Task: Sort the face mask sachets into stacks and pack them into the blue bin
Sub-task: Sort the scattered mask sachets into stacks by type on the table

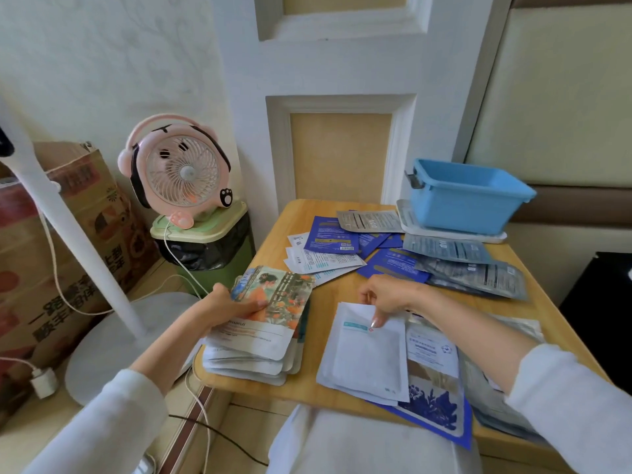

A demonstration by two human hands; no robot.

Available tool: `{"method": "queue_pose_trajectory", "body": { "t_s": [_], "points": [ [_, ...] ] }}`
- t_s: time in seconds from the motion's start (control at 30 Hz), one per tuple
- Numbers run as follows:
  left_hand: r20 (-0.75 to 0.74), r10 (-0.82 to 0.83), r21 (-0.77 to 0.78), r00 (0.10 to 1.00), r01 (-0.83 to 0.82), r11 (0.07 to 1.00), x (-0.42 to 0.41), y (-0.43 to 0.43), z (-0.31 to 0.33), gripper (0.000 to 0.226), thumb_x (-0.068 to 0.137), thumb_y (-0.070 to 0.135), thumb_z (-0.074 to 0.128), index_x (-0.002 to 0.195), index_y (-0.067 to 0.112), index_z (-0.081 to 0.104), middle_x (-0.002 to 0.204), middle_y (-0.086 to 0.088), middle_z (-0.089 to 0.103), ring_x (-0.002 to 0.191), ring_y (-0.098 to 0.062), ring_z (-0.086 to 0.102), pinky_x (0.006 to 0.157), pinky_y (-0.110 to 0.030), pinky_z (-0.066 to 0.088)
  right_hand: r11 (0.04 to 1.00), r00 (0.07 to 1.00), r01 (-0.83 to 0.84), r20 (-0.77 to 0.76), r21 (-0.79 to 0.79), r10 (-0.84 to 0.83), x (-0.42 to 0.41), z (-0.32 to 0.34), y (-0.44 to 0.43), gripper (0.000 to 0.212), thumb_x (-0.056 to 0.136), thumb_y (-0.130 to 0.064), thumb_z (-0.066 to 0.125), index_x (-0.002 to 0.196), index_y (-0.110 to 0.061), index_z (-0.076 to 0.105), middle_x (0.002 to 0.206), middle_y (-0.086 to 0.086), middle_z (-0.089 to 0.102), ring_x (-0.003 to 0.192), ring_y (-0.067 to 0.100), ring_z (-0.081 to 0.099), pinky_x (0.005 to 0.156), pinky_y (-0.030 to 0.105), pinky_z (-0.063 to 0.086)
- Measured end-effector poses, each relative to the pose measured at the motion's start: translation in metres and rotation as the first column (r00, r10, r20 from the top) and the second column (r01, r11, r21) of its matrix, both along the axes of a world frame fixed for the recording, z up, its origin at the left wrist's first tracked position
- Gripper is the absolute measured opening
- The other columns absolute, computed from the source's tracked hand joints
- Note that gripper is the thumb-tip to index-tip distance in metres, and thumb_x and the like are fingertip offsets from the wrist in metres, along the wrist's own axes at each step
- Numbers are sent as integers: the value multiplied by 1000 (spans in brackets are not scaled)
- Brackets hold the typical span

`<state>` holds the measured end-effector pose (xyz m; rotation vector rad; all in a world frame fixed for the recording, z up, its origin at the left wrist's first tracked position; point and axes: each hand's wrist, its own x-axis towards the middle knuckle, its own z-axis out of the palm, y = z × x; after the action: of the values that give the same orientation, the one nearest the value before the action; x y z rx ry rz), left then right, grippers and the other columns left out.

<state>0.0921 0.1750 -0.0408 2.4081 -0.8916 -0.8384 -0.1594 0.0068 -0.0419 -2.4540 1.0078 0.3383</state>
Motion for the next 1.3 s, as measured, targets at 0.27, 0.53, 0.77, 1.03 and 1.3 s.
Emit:
{"method": "queue_pose_trajectory", "body": {
  "t_s": [0.27, 0.53, 0.77, 1.03, 1.3],
  "points": [
    [33, -61, 17, 998, 60, 998, -3, 4, 6, 89, 74, 63, 63, 138, 8, 33, 115, -4, 53, 97, -19, 55, 78, -28, 43, 972, 941, 165, 320, -166, -105, 28, 3, -11, 25, 77, -29, 74, 99, -23, 64, 106, -6, 61, 99, 13, 57, 83, 30, 49],
    [244, -126, 45, 961, 119, 992, -21, 5, -3, 88, 78, 68, 52, 136, 5, 32, 136, -16, 42, 120, -29, 46, 100, -35, 42, 947, 973, 48, 231, -317, 28, 88, -26, -26, 53, 96, -34, 49, 144, -22, 34, 152, 7, 31, 138, 27, 30, 110, 44, 28],
    [494, -98, -154, 864, 198, 968, -36, 4, 4, 80, 90, 52, 47, 148, 7, 15, 157, -12, 11, 145, -26, 7, 116, -44, 13, 885, 796, 290, 605, -365, -12, 83, -18, -38, 24, 97, -13, 42, 95, -1, 63, 84, 17, 65, 76, 26, 59, 62, 32, 39],
    [-212, -245, -759, 946, -1, 651, -97, -24, 51, 21, 93, 27, 53, 114, 24, 47, 105, 14, 62, 95, 3, 64, 69, -8, 50, 763, 279, -130, 762, 633, -584, 21, 42, -3, 13, 93, -7, 52, 100, -10, 64, 92, 7, 71, 80, 16, 69, 70, 30, 56],
    [-302, -217, -626, 928, -22, 779, -121, -30, 38, 41, 83, 14, 69, 117, 13, 48, 113, -6, 65, 88, -16, 66, 67, -26, 57, 825, 369, 125, 746, 552, -555, -12, 39, 1, 30, 94, -31, 53, 94, -5, 67, 76, 6, 69, 60, 13, 64, 50, 21, 48]
  ]
}}
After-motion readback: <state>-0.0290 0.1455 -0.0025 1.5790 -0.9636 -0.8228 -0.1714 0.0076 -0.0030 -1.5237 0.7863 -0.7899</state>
